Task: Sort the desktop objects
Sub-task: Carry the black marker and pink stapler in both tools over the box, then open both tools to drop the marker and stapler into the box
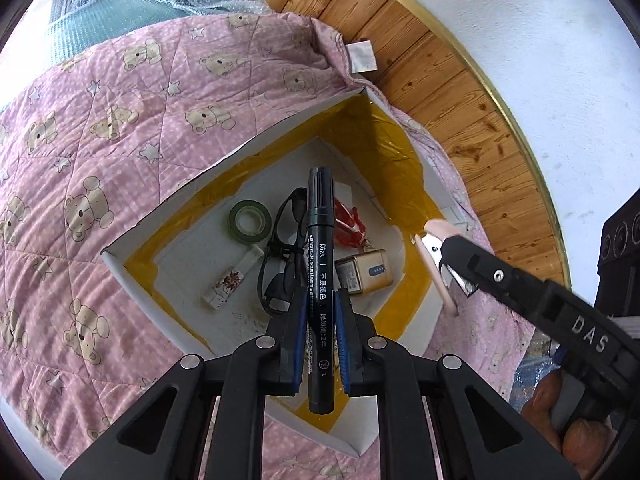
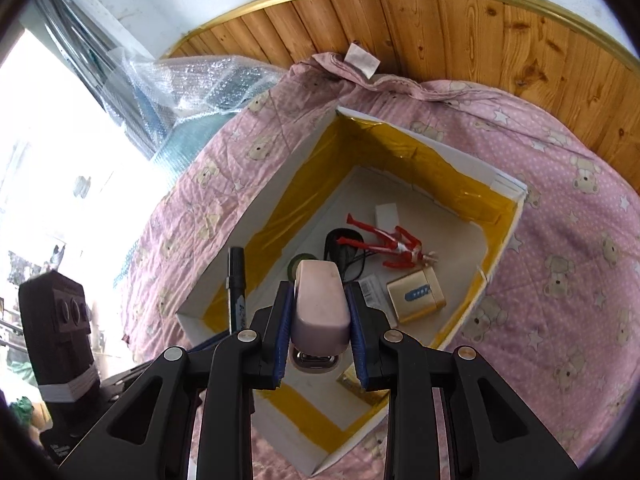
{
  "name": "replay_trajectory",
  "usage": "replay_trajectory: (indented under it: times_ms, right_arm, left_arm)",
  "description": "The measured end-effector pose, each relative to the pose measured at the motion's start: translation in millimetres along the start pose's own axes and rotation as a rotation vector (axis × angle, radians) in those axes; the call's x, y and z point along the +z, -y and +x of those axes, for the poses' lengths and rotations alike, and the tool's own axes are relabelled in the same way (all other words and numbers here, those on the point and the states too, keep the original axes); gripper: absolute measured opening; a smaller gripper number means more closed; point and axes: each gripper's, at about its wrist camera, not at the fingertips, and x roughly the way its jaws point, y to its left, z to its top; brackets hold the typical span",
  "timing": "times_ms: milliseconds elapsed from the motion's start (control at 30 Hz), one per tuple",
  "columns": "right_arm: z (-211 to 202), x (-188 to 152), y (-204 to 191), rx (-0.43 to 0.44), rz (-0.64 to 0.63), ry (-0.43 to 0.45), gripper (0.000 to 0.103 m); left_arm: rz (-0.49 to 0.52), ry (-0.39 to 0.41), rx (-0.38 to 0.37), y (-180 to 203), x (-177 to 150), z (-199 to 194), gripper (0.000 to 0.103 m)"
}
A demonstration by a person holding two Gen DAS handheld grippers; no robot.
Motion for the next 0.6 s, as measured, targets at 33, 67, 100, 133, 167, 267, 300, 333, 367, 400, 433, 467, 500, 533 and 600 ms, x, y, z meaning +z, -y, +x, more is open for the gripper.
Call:
replay_trajectory:
  times_ms: [33, 67, 100, 133, 167, 267, 300, 333, 367, 400, 433, 467, 500, 533, 600]
  right_arm:
    - [3, 4, 1, 0.001, -0.002, -0.001, 0.028]
    - [7, 9, 3, 0.002, -0.005, -0.004, 0.028]
    - [10, 13, 4, 0.004, -0.006, -0.006, 0.028]
    - [13, 17, 5, 0.004, -0.009, -0.008, 0.028]
    - [17, 21, 6, 0.004, -0.013, -0.012, 0.028]
    - [29, 35, 7, 0.006, -0.024, -0.019, 0.028]
    - [33, 39, 8, 0.006, -0.027, -0.022, 0.028]
    - [37, 42, 8, 0.008, -0.031, -0.025, 0.028]
    - [40, 46, 7, 0.009, -0.036, -0.028, 0.028]
    - [44, 49, 6, 0.009, -0.041, -0.031, 0.028]
    - [47, 52, 6, 0.012, -0.045, -0.035, 0.028]
    - [50, 54, 5, 0.013, -0.049, -0.037, 0.028]
    - [54, 57, 3, 0.013, -0.055, -0.039, 0.028]
    - [56, 59, 2, 0.014, -0.061, -0.041, 0.028]
    - [61, 62, -1, 0.015, -0.070, -0.042, 0.028]
  left_arm:
    - [-0.003, -0.007, 0.001, 0, 0, 2, 0.014]
    - [-0.006, -0.015, 0.006, 0, 0, 6, 0.014]
    - [-0.008, -0.020, 0.007, 1, 0, 9, 0.014]
    - [-0.012, -0.027, 0.007, 1, -1, 12, 0.014]
    - [-0.012, -0.034, 0.010, 2, -1, 15, 0.014]
    - [-0.007, -0.050, 0.021, 6, -2, 25, 0.014]
    - [-0.008, -0.054, 0.023, 5, -2, 28, 0.014]
    - [-0.008, -0.059, 0.025, 5, -2, 31, 0.014]
    - [-0.011, -0.065, 0.031, 4, -2, 34, 0.014]
    - [-0.014, -0.069, 0.036, 3, -2, 36, 0.014]
    - [-0.018, -0.074, 0.039, 2, -2, 39, 0.014]
    - [-0.019, -0.077, 0.042, 1, -2, 41, 0.014]
    - [-0.020, -0.083, 0.049, 0, -3, 43, 0.014]
    - [-0.019, -0.087, 0.050, 0, -3, 44, 0.014]
    - [-0.015, -0.095, 0.060, 0, -4, 47, 0.014]
